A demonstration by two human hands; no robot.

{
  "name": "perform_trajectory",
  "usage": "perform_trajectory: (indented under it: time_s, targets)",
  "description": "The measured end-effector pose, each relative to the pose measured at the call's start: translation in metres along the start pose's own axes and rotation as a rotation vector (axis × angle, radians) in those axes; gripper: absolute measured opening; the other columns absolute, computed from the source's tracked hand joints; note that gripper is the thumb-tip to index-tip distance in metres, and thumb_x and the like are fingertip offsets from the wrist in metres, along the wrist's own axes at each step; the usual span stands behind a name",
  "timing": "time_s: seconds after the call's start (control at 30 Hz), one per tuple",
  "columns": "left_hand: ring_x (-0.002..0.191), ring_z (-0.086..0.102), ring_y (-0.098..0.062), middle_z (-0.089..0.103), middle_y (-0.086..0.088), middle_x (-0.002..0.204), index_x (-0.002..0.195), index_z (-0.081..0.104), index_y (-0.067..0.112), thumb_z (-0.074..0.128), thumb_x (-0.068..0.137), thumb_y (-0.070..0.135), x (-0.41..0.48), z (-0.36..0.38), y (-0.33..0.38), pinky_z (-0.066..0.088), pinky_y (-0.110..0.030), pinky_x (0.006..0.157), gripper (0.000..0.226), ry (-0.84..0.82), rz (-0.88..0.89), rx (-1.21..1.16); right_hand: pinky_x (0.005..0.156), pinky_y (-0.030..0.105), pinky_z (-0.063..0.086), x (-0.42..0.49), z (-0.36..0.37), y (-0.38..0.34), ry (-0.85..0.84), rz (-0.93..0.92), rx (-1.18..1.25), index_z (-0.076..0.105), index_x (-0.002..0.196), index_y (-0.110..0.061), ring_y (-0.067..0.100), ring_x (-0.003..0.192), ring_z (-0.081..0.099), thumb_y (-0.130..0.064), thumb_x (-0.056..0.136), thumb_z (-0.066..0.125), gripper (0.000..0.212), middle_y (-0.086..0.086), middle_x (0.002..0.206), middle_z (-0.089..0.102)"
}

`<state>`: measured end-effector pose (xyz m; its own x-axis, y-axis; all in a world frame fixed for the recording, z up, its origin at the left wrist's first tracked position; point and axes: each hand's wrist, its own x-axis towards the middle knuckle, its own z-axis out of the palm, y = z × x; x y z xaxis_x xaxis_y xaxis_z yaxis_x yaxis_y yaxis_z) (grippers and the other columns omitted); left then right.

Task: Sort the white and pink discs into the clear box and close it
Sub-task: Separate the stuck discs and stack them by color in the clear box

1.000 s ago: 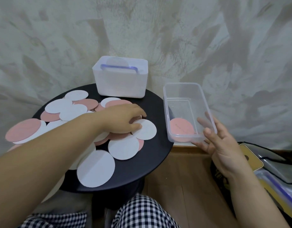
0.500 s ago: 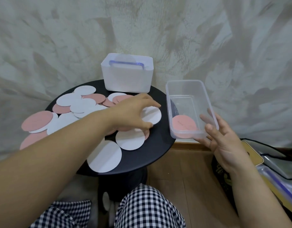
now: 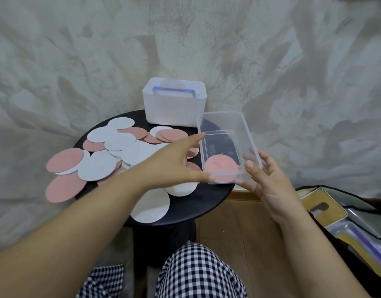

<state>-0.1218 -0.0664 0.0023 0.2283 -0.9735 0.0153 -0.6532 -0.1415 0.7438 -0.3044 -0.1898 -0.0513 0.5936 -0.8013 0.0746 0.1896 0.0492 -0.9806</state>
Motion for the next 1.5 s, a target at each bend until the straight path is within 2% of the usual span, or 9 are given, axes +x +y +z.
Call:
perform_trajectory:
  time_s: [0.17, 0.33, 0.6, 0.77, 0.97, 1.1, 1.27, 1.37, 1.5]
  targets:
    - [0.104, 0.05, -0.004, 0.046, 0.009, 0.135, 0.143, 0.026, 0.032, 0.077, 0.073, 0.03, 0.003, 0.017, 0.005, 0.041, -0.018, 0.084, 0.087, 0.139, 0.009, -0.013, 0.082, 0.023, 0.05, 0.0, 0.003, -0.001, 0.024, -0.025, -0.17, 0.055, 0.112, -0.032, -0.001, 0.095, 0.064, -0.043, 0.066, 0.062, 0.047, -0.023, 0.093, 0.07]
    - [0.095, 0.056, -0.004, 0.046, 0.006, 0.138, 0.14, 0.033, 0.032, 0.074, 0.076, 0.032, 0.007, 0.023, 0.003, 0.04, -0.019, 0.081, 0.076, 0.198, -0.04, -0.059, 0.078, 0.018, 0.05, 0.0, 0.001, 0.001, -0.001, -0.025, -0.268, 0.058, 0.101, -0.04, -0.005, 0.093, 0.063, -0.045, 0.065, 0.063, 0.037, -0.024, 0.092, 0.068]
    - [0.096, 0.058, -0.003, 0.051, 0.01, 0.132, 0.136, 0.04, 0.03, 0.073, 0.077, 0.028, 0.004, 0.018, -0.003, 0.04, -0.01, 0.077, 0.067, 0.27, -0.04, -0.065, 0.095, 0.035, 0.048, 0.0, 0.002, 0.004, -0.011, -0.019, -0.288, 0.047, 0.129, -0.03, 0.012, 0.115, 0.056, -0.047, 0.064, 0.068, 0.07, -0.009, 0.125, 0.058]
    - [0.097, 0.055, 0.008, 0.06, 0.018, 0.108, 0.117, 0.059, 0.029, 0.066, 0.083, 0.027, -0.029, 0.006, -0.015, 0.036, 0.006, 0.07, 0.036, 0.398, -0.035, -0.068, 0.099, 0.041, 0.046, -0.024, -0.001, 0.014, 0.098, 0.056, -0.316, 0.035, 0.137, -0.027, 0.011, 0.112, 0.055, -0.032, 0.074, 0.07, 0.072, -0.009, 0.13, 0.046]
    - [0.097, 0.052, 0.006, 0.057, 0.029, 0.098, 0.094, 0.062, 0.039, 0.063, 0.086, 0.025, -0.083, 0.004, -0.034, 0.037, -0.009, 0.084, 0.016, 0.465, 0.01, 0.044, 0.092, 0.038, 0.051, -0.054, 0.015, 0.021, 0.137, 0.032, -0.444, 0.056, 0.108, -0.025, 0.012, 0.1, 0.061, -0.027, 0.082, 0.067, 0.029, -0.011, 0.11, 0.06]
    - [0.103, 0.054, -0.01, 0.061, 0.016, 0.103, 0.102, 0.07, 0.024, 0.05, 0.079, 0.048, -0.107, 0.011, -0.052, 0.035, -0.022, 0.089, 0.039, 0.4, 0.14, 0.357, 0.073, 0.009, 0.044, -0.068, 0.043, 0.017, 0.101, -0.184, -0.611, 0.061, 0.086, -0.032, 0.001, 0.084, 0.058, -0.019, 0.085, 0.065, 0.014, -0.015, 0.088, 0.062]
    - [0.103, 0.058, -0.027, 0.065, -0.002, 0.111, 0.106, 0.068, 0.016, 0.051, 0.076, 0.048, -0.117, 0.021, -0.067, 0.047, -0.038, 0.088, 0.047, 0.303, 0.219, 0.607, 0.096, 0.001, 0.023, -0.063, 0.08, 0.015, -0.145, -0.498, -1.029, 0.064, 0.112, -0.021, -0.001, 0.109, 0.044, -0.026, 0.087, 0.06, 0.026, -0.011, 0.114, 0.06]
    - [0.097, 0.061, -0.029, 0.067, -0.004, 0.107, 0.103, 0.069, 0.013, 0.053, 0.077, 0.039, -0.119, 0.023, -0.074, 0.051, -0.041, 0.083, 0.04, 0.318, 0.275, 0.63, 0.109, 0.015, 0.01, -0.061, 0.085, 0.021, -0.284, -0.458, -1.2, 0.045, 0.136, -0.02, 0.01, 0.136, 0.026, -0.036, 0.09, 0.055, 0.049, -0.004, 0.146, 0.038]
    - [0.087, 0.064, -0.024, 0.071, -0.002, 0.095, 0.093, 0.073, 0.011, 0.054, 0.081, 0.027, -0.123, 0.025, -0.078, 0.053, -0.037, 0.075, 0.028, 0.425, 0.37, 0.541, 0.114, 0.024, 0.016, -0.064, 0.073, 0.028, -0.316, -0.417, -1.253, 0.045, 0.136, -0.024, 0.01, 0.137, 0.027, -0.041, 0.087, 0.058, 0.053, -0.007, 0.146, 0.037]
